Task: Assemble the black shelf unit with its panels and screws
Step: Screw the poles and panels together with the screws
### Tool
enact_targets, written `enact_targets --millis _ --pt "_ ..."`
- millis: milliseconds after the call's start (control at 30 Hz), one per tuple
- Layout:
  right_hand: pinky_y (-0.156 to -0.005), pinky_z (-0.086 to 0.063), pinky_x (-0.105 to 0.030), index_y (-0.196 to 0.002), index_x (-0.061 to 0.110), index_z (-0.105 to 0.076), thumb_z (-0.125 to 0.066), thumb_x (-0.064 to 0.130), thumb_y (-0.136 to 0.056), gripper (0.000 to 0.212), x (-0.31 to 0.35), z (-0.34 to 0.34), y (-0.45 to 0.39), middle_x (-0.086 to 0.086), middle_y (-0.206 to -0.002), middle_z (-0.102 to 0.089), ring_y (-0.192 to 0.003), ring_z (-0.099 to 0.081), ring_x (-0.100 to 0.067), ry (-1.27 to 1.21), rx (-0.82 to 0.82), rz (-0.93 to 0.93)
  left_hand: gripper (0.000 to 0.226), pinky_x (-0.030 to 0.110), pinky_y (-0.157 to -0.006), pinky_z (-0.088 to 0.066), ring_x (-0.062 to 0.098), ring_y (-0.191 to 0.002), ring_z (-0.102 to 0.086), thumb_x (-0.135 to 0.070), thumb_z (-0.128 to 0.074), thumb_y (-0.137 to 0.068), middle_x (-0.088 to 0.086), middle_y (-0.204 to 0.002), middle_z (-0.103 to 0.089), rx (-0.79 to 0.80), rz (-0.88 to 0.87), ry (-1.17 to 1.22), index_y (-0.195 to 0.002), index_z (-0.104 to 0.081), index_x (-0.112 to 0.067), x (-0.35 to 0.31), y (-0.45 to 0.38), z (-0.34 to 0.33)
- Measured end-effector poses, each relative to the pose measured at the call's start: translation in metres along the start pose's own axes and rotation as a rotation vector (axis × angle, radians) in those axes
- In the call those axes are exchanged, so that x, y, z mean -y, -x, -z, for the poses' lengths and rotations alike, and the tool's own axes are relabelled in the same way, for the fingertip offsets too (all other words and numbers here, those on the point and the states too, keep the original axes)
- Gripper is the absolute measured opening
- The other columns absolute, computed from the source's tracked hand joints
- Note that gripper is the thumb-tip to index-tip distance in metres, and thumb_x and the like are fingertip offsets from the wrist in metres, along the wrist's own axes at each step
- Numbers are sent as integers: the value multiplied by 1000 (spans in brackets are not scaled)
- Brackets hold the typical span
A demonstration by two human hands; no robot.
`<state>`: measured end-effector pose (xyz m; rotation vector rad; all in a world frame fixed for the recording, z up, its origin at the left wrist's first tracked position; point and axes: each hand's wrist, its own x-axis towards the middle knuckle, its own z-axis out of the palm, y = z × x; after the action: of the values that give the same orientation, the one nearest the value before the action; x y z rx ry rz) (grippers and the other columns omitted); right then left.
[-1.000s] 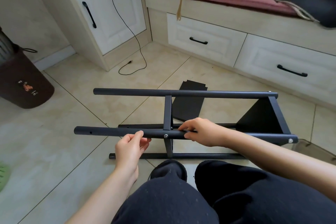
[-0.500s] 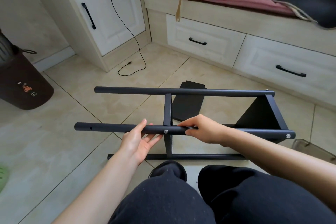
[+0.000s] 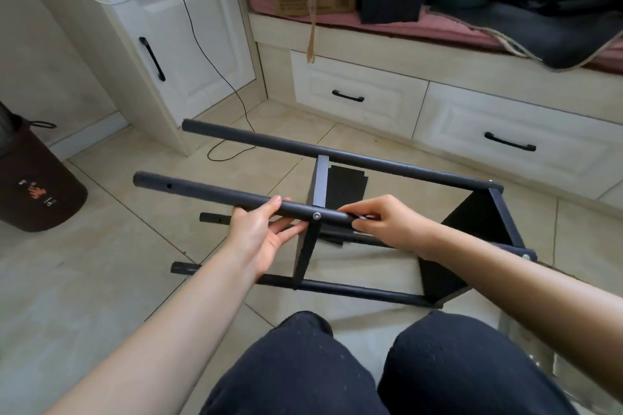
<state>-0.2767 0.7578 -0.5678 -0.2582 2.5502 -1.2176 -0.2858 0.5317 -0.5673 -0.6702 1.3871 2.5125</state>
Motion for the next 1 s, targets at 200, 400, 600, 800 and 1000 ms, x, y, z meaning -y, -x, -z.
enact_targets --millis 200,400,600,800,1000 --pt "-85 -46 -19 -114 35 -70 -59 9 -97 34 -4 30 8 17 -95 -71 -88 -64 -4 -185 -187 -16 52 51 -65 -62 41 -107 -67 0 -56 -98 23 -122 -62 119 -42 -94 -143 -35 -17 -26 -8 -57" --pt "-70 -48 -6 -110 37 -69 -60 7 -96 34 -8 49 19 17 -90 -72 -78 -65 7 -382 -337 -37 48 50 -62 -62 41 -102 -69 -1 -57 -98 21 -114 -64 188 -65 -214 -140 -38 -15 -37 -12 -106" --pt "-67 -50 -6 -114 26 -71 -61 4 -95 31 -11 58 22 12 -92 -75 -79 -69 5 -568 -406 -52 50 53 -75 -62 37 -98 -72 -7 -61 -98 16 -112 -68 224 -177 -408 -142 -36 -16 -47 -15 -138" --pt "-75 -52 -13 -109 32 -73 -64 8 -93 30 -16 48 18 13 -102 -76 -97 -70 -3 -751 -473 -34 51 41 -67 -64 26 -96 -72 -11 -64 -97 12 -114 -67 199 -326 -528 -140 -38 -18 -49 -14 -164" --pt "-87 -54 -34 -112 25 -73 -70 10 -89 27 -20 51 25 4 -105 -76 -101 -71 -19 -809 -369 -116 60 38 -63 -63 28 -99 -71 -7 -66 -95 10 -124 -59 267 -351 -596 -143 -34 -27 -48 -3 -182"
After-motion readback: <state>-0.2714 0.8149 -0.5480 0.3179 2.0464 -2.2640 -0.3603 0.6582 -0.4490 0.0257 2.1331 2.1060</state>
